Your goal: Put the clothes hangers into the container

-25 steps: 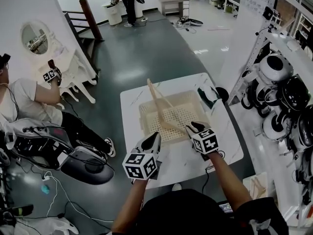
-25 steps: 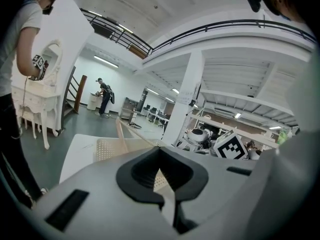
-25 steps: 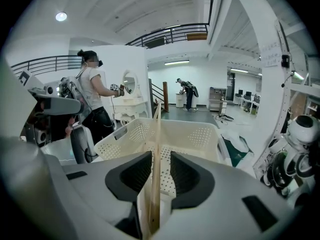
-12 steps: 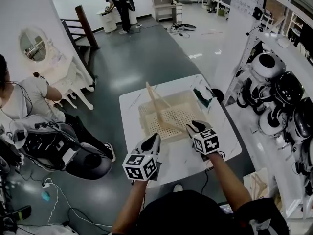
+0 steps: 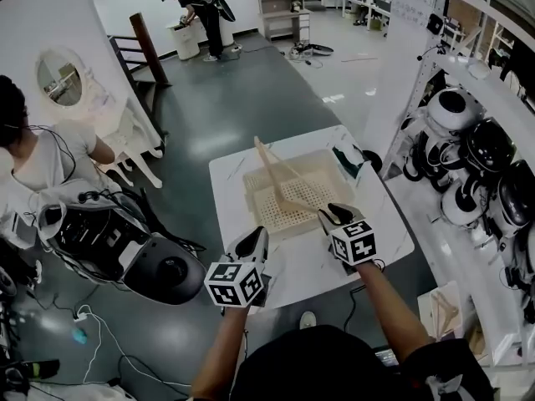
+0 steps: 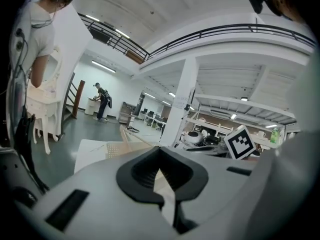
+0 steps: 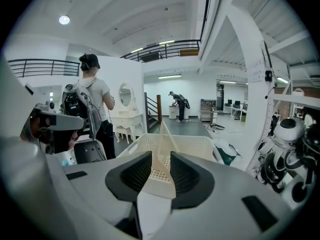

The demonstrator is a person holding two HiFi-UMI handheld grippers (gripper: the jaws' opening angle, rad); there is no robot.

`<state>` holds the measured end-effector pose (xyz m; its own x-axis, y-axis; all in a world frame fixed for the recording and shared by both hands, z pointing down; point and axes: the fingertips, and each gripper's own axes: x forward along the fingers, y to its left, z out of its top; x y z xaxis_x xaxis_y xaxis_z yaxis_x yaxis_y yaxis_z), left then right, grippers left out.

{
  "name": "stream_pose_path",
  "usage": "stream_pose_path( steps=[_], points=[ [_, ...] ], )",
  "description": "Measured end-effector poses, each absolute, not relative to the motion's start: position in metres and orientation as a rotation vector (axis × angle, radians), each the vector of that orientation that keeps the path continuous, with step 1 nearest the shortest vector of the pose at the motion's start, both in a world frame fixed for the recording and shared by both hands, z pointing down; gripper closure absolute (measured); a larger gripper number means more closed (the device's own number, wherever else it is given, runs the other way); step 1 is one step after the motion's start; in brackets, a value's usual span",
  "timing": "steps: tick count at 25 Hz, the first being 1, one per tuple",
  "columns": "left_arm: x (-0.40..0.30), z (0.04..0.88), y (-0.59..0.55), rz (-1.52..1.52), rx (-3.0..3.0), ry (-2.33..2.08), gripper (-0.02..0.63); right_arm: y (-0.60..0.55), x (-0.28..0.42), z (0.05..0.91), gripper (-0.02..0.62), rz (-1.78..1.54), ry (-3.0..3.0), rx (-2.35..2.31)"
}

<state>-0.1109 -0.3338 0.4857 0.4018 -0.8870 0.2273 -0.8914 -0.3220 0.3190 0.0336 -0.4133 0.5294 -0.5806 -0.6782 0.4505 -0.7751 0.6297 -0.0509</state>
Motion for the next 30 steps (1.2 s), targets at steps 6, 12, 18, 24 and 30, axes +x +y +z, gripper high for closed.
stream_pose_path(
  steps=[6, 12, 18, 24, 30],
  points=[
    [-0.114, 0.485, -0.309, 0.020, 2.287, -1.503, 0.601, -0.385, 0.025, 0.531, 0.489, 0.363, -2.459, 1.160],
    [-0.119, 0.483, -0.288, 0.022, 2.306, -1.472, 0.601, -0.359, 0.018, 0.528, 0.489, 0.374, -2.453, 1.186],
    [-0.119, 0.483, -0.272, 0.025, 2.332, -1.438, 0.601, -0.340, 0.018, 0.526, 0.489, 0.381, -2.444, 1.227],
    [-0.126, 0.474, -0.255, 0.018, 2.359, -1.412, 0.601, -0.320, 0.012, 0.511, 0.489, 0.364, -2.450, 1.276],
    [-0.132, 0.471, -0.237, 0.008, 2.376, -1.402, 0.601, -0.297, 0.004, 0.501, 0.493, 0.348, -2.469, 1.298]
  ],
)
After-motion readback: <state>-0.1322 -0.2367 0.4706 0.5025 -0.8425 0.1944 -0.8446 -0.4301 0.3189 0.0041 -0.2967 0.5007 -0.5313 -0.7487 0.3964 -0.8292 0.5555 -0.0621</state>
